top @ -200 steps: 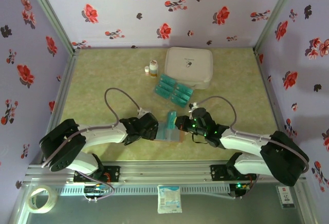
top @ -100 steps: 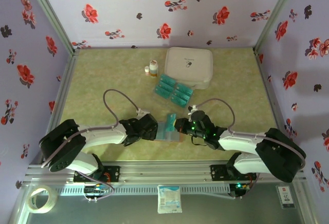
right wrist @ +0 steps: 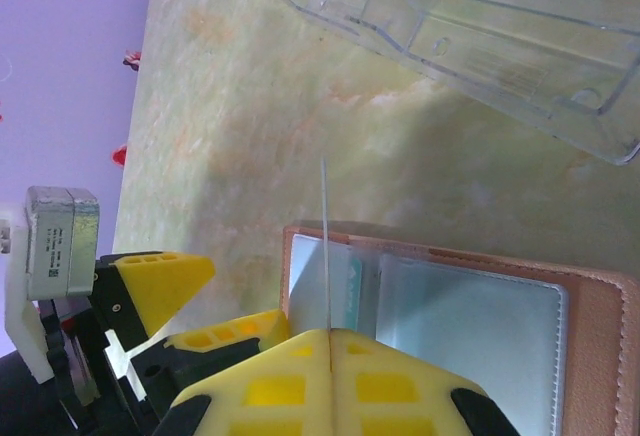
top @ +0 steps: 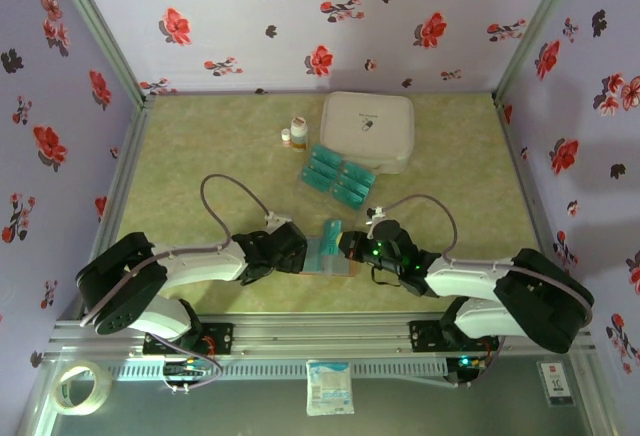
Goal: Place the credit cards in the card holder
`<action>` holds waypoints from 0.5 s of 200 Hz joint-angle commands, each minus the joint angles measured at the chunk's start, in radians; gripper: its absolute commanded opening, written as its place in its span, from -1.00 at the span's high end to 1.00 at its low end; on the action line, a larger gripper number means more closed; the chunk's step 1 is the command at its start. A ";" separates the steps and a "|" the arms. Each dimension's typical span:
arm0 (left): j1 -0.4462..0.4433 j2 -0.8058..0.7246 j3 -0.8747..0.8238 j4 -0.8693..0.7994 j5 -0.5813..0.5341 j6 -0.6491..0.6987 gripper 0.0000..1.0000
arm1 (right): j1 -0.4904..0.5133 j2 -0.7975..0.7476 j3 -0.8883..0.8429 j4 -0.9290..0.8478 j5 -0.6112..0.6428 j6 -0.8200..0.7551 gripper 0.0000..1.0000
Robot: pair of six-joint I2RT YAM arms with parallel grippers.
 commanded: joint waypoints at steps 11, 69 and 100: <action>-0.011 -0.001 -0.023 -0.046 -0.025 -0.013 -0.99 | 0.014 0.036 -0.017 0.058 0.033 0.015 1.00; -0.013 -0.006 -0.025 -0.049 -0.027 -0.016 -1.00 | 0.024 0.098 -0.023 0.126 0.034 0.030 1.00; -0.013 -0.007 -0.025 -0.050 -0.029 -0.017 -1.00 | 0.030 0.121 -0.026 0.147 0.032 0.035 1.00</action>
